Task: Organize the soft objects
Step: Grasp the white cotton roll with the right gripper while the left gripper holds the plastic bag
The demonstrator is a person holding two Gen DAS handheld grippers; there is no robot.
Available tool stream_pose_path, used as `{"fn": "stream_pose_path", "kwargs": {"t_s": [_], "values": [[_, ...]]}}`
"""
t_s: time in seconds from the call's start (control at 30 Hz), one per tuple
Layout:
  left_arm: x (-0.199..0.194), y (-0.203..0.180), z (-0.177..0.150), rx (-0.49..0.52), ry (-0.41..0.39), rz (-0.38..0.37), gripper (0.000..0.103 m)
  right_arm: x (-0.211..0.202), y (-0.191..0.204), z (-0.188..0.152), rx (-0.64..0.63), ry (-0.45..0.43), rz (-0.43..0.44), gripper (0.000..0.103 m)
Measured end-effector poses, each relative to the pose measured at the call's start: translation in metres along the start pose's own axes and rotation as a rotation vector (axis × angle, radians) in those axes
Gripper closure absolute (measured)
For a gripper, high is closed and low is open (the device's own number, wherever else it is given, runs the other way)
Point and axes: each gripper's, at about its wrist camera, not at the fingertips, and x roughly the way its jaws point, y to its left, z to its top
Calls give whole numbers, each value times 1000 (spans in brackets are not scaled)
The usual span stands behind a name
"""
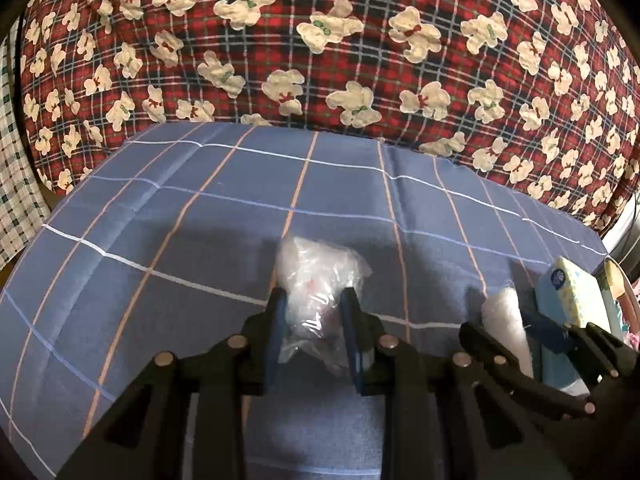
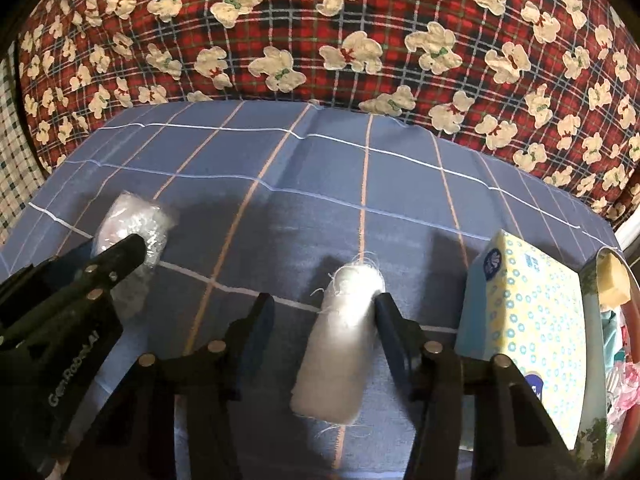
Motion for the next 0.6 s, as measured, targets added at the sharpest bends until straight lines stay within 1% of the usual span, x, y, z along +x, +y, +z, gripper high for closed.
{"fn": "stream_pose_path", "kwargs": {"t_s": [0.13, 0.23, 0.27, 0.3, 0.37, 0.4, 0.47, 0.5, 0.6], "values": [[-2, -1, 0, 7, -13, 13, 77, 6, -2, 1, 26, 17, -11, 47], [-6, -4, 0, 23, -36, 29, 77, 5, 1, -2, 18, 3, -30, 48], [-8, -5, -1, 31, -48, 38, 77, 5, 3, -3, 7, -5, -47, 51], [-10, -7, -1, 37, -57, 44, 77, 4, 5, -5, 1, -18, -61, 56], [-16, -10, -2, 50, -86, 62, 77, 1, 4, -8, 14, -46, -63, 61], [-18, -11, -3, 52, -99, 66, 77, 1, 1, -9, 25, -54, -57, 65], [-26, -11, -4, 50, -139, 70, 77, -6, -6, -9, 63, -91, -9, 74], [-29, -10, -5, 45, -156, 74, 77, -6, -5, -9, 61, -91, 7, 74], [-32, -9, -5, 37, -166, 79, 77, -6, -4, -10, 64, -98, 41, 74]]}}
